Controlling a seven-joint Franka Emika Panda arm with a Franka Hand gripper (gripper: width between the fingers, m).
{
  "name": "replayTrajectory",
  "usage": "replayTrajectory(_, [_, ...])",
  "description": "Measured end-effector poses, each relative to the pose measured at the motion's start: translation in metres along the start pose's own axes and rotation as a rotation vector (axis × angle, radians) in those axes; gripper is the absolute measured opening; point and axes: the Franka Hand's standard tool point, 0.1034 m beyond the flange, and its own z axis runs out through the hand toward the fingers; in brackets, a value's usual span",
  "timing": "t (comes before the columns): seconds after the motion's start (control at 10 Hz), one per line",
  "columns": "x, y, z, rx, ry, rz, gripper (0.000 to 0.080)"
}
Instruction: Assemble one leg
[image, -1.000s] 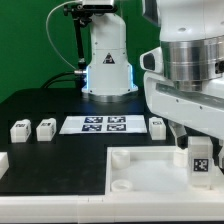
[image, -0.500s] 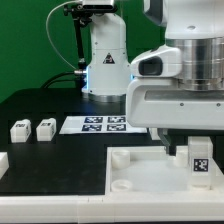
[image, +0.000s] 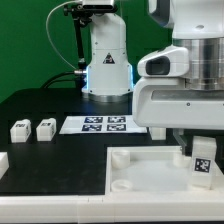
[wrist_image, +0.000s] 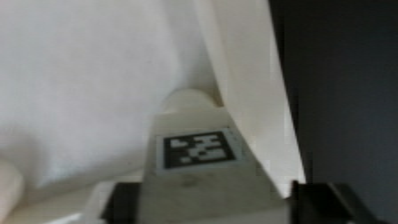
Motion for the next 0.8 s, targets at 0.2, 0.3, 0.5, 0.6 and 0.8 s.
replayTrajectory(0.2, [0.0006, 0.0005, 0.0000, 0.005, -0.002, 0.254, 0.0295])
replayTrajectory(0.3, [0.0021, 0.0017, -0.0005, 0.013, -0.006, 0.403, 0.0295])
replayTrajectory(0.5, [0.0042, 0.0052, 0.0018, 0.073, -0.019, 0.813, 0.0295])
replayTrajectory(0.6, [0.0045, 0.0056, 0.0021, 0.085, -0.032, 0.940, 0.0295])
replayTrajectory(0.8, [0.0026, 0.0029, 0.0028, 0.097, -0.054, 1.174, 0.0295])
